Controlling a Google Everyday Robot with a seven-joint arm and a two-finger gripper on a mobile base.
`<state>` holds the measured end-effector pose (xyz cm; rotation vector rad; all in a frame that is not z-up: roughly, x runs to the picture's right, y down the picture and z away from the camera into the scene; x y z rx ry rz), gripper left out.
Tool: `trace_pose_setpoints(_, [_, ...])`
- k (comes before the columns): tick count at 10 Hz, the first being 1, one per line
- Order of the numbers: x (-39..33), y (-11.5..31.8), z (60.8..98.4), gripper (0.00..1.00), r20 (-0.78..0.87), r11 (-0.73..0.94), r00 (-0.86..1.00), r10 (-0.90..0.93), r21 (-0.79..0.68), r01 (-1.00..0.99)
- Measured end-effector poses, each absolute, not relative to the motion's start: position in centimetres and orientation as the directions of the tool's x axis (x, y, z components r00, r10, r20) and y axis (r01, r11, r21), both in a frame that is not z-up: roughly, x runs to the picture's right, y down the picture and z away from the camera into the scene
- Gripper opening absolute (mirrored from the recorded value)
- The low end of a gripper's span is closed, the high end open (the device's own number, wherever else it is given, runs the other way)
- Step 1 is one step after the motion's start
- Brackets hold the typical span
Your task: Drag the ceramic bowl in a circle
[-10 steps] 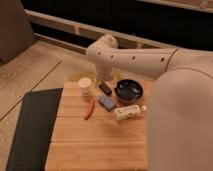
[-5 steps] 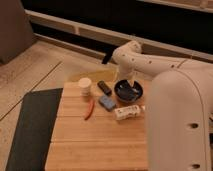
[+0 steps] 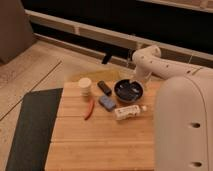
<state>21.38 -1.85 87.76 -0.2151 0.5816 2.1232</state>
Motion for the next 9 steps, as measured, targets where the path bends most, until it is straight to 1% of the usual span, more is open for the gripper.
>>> trace_pose_setpoints(3, [21.1,-1.9,87.8,0.65,-0.361,-0.483,-0.578,0.732,0.323,-0.814])
trace_pose_setpoints(9, [23.2,0.9,90.7,0.65,-0.356,-0.433,-0.603,0.714,0.453,-0.78])
